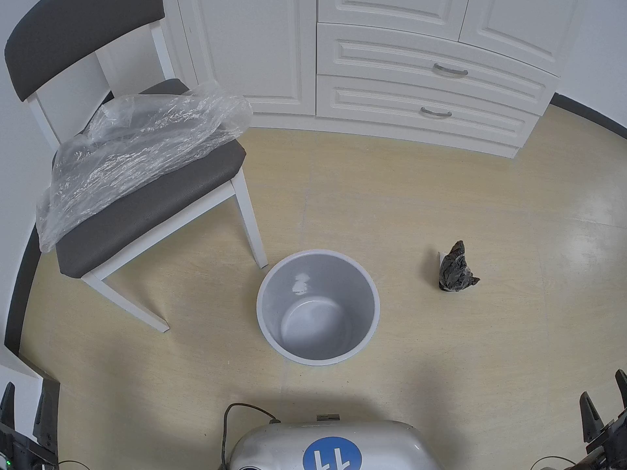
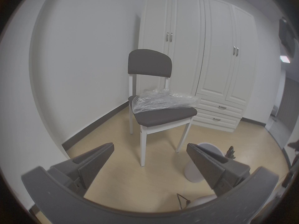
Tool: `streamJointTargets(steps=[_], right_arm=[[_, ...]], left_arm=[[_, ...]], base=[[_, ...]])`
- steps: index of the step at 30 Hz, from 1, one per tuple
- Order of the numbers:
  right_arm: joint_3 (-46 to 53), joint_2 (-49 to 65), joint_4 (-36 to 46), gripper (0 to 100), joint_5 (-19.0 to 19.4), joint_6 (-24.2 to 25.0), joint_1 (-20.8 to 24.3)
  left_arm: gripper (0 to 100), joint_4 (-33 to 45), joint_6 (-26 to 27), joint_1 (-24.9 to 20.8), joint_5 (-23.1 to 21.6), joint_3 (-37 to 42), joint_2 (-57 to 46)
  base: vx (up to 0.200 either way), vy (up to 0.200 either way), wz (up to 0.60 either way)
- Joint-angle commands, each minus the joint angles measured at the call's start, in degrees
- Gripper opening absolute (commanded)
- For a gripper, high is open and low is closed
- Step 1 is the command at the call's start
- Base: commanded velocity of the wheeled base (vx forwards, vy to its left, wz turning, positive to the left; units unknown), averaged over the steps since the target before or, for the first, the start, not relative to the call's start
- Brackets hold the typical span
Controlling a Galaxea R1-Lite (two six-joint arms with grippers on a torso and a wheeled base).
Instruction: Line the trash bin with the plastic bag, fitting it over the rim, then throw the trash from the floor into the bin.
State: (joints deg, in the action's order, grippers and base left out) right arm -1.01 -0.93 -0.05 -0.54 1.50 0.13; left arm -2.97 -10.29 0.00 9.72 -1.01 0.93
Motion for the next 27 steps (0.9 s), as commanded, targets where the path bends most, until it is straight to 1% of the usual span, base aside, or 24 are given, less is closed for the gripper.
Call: streamJointTargets(steps=[1,2,3,11,13,14,16,20,27], right_arm=[[0.92,0.93,-0.04,100,0.01,-0.01,0.04],[0.92,0.93,-0.04,100,0.01,-0.01,-0.05],[0.92,0.93,0.05,100,-0.08,-0.09,-0.05],[0.92,0.93,-0.04,100,0.01,-0.36,-0.05],[1.01,0.93,-0.13,100,0.01,-0.71,-0.05],[1.01,0.93,-0.13,100,0.01,-0.71,-0.05],[0.92,0.93,0.05,100,0.10,-1.68,-0.05],[0.92,0.84,0.05,100,0.71,-3.08,-0.13],[0.92,0.93,-0.21,100,0.71,-2.64,-0.13]], left_arm=[[100,0.07,2.03,0.00,-0.05,1.01,-0.93],[100,0.16,4.31,0.00,-0.14,0.92,-0.93],[100,0.16,5.28,0.00,-0.14,0.92,-0.93],[100,-0.01,6.69,0.00,0.04,1.01,-0.93],[100,-0.01,9.85,0.00,0.04,1.01,-0.93],[100,-0.01,10.38,0.00,0.04,1.01,-0.93],[100,-0.01,14.33,0.00,-0.40,0.92,-0.93],[100,-0.01,19.08,0.00,-2.42,0.84,-0.93],[100,-1.07,19.69,0.00,-2.33,1.01,-0.93]], base=[[0.000,0.000,0.00],[0.000,0.000,0.00],[0.000,0.000,0.00],[0.000,0.000,0.00],[0.000,0.000,0.00],[0.000,0.000,0.00],[0.000,0.000,0.00],[0.000,0.000,0.00],[0.000,0.000,0.00]])
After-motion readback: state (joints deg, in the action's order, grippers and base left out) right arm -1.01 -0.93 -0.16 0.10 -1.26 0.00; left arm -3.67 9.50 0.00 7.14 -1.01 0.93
